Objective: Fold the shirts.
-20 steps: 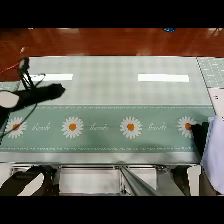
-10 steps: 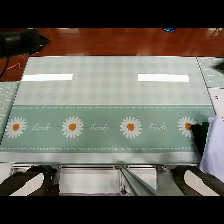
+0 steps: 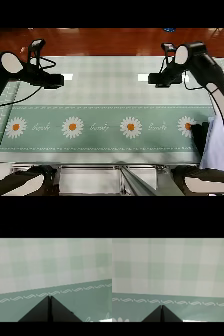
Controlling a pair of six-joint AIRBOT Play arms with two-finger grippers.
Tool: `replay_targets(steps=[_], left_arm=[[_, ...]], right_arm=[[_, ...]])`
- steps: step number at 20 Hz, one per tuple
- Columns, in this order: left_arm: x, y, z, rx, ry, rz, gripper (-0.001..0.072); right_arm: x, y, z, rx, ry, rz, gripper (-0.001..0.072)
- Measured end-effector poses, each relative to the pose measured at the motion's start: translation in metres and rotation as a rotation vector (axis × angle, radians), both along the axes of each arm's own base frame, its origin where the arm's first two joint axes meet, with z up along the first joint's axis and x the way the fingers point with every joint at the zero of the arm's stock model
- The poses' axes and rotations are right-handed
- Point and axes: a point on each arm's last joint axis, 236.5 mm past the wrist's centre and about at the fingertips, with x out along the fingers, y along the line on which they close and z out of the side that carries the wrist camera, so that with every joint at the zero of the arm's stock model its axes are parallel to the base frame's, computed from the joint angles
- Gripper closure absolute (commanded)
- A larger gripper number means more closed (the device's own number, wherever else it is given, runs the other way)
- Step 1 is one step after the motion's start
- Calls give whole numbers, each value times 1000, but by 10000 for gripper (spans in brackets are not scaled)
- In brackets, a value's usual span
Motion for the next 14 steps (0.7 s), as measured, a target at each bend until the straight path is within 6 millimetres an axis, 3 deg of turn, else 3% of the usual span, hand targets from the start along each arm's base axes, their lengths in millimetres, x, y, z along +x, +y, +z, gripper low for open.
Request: replay_targets(steps=[14], left_arm=[[-5, 6, -12, 31, 34, 10, 684]], right_arm=[[1, 2, -10, -28, 12, 1, 693]])
